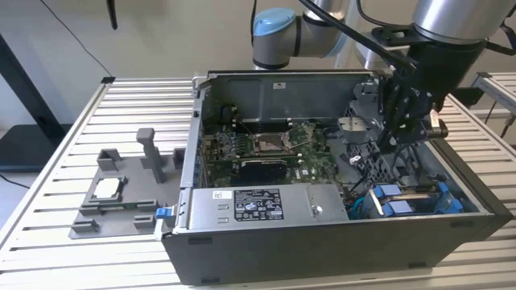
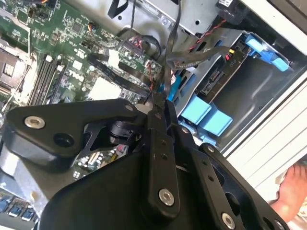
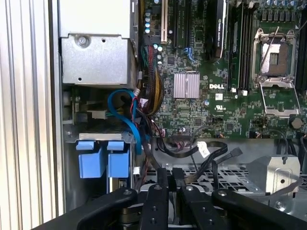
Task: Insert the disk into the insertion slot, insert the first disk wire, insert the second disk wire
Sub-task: 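Insert the second disk wire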
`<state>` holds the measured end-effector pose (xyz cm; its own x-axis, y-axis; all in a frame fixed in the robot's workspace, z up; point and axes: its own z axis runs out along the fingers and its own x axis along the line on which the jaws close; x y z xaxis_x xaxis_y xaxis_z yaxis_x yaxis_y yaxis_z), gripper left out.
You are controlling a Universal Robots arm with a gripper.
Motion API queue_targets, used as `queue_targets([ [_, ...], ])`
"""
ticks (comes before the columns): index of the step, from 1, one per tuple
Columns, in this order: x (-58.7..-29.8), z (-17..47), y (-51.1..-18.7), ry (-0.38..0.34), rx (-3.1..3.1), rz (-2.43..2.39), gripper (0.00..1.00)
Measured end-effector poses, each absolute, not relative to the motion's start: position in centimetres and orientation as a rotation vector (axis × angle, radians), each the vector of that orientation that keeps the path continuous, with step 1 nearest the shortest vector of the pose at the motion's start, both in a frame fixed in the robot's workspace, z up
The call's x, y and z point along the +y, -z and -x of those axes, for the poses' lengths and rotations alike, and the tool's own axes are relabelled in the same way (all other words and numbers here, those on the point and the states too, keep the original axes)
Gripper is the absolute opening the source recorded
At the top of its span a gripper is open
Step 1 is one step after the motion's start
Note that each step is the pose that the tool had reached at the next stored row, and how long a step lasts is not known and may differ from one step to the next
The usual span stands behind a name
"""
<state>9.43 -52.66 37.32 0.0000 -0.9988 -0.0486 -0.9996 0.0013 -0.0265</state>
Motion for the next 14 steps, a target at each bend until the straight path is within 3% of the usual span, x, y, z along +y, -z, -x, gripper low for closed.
queue_targets([
  [3, -52.7, -9.4, -37.3, -0.024, 2.185, 2.183, 0.23],
  [4, -52.7, -9.4, -37.4, -0.024, 2.184, 2.183, 0.30],
  [14, -52.7, -8.0, -37.4, -0.009, 2.177, 2.177, 0.30],
])
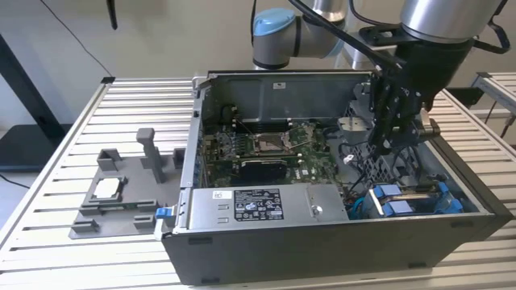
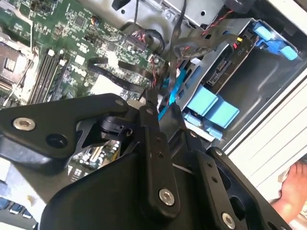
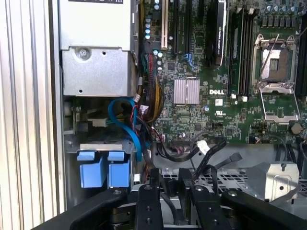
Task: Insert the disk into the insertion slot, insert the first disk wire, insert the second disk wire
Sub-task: 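Insert the second disk wire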
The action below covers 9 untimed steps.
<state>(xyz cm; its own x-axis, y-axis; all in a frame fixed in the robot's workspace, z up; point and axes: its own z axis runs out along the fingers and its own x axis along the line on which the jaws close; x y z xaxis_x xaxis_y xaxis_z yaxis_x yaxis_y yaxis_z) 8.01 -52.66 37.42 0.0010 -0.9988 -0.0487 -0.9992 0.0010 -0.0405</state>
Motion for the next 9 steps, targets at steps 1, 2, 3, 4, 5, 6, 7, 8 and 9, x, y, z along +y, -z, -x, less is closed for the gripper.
queue_targets([
  [1, -52.65, -8.00, -37.41, -0.008, 2.176, 2.176, 0.30],
  [2, -52.64, -8.00, -37.41, -0.008, 2.176, 2.176, 0.30],
  [3, -52.65, -8.00, -37.41, -0.007, 2.176, 2.176, 0.30],
  [4, -52.63, -7.98, -37.39, -0.004, 2.175, 2.175, 0.30],
  [5, -52.61, -7.98, -37.38, 0.000, 2.174, 2.174, 0.30],
  [6, -52.59, -7.99, -37.37, 0.006, 2.172, 2.173, 0.30],
  [7, -52.55, -7.99, -37.33, 0.015, 2.170, 2.171, 0.30],
  [8, -52.51, -7.98, -37.28, 0.026, 2.166, 2.168, 0.30],
  [9, -52.46, -7.98, -37.24, 0.038, 2.163, 2.165, 0.30],
])
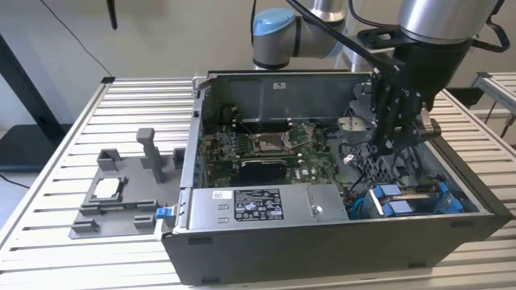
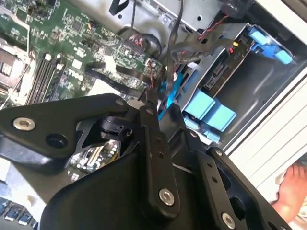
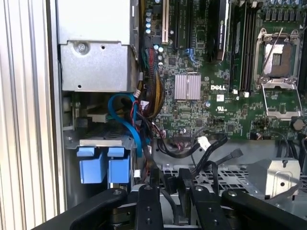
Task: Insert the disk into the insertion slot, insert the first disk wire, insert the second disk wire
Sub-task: 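Insert the second disk wire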
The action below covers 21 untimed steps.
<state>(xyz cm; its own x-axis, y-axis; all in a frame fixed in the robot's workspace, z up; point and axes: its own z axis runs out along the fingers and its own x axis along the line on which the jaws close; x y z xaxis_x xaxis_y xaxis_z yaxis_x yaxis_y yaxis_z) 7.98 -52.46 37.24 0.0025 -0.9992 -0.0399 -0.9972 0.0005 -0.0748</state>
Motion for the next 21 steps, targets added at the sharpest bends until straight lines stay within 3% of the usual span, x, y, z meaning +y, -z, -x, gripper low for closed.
queue_targets([
  [21, -52.44, -7.44, -37.28, 0.026, 2.170, 2.172, 0.30],
])
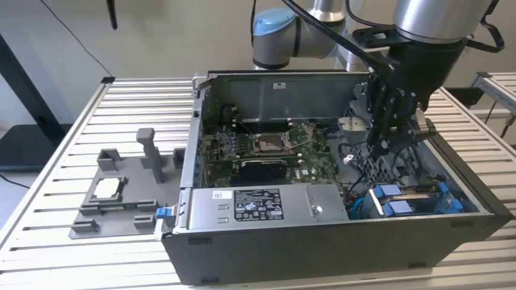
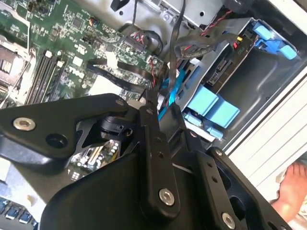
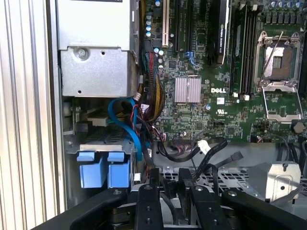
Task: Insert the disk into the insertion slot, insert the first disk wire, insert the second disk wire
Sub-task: 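Insert the second disk wire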
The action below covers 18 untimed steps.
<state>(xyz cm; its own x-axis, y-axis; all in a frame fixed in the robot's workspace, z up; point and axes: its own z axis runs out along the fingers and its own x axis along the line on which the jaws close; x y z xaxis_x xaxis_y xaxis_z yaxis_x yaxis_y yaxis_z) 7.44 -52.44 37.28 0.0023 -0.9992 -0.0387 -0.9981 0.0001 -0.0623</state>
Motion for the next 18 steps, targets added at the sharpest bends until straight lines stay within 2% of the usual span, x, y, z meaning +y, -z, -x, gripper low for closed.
queue_targets([
  [8, -52.44, -7.44, -37.28, 0.026, 2.170, 2.172, 0.29],
  [9, -52.44, -7.43, -37.28, 0.025, 2.170, 2.172, 0.21],
  [14, -52.43, -7.43, -37.28, 0.025, 2.170, 2.172, 0.21],
  [18, -52.51, -7.48, -37.29, 0.023, 2.171, 2.173, 0.16],
])
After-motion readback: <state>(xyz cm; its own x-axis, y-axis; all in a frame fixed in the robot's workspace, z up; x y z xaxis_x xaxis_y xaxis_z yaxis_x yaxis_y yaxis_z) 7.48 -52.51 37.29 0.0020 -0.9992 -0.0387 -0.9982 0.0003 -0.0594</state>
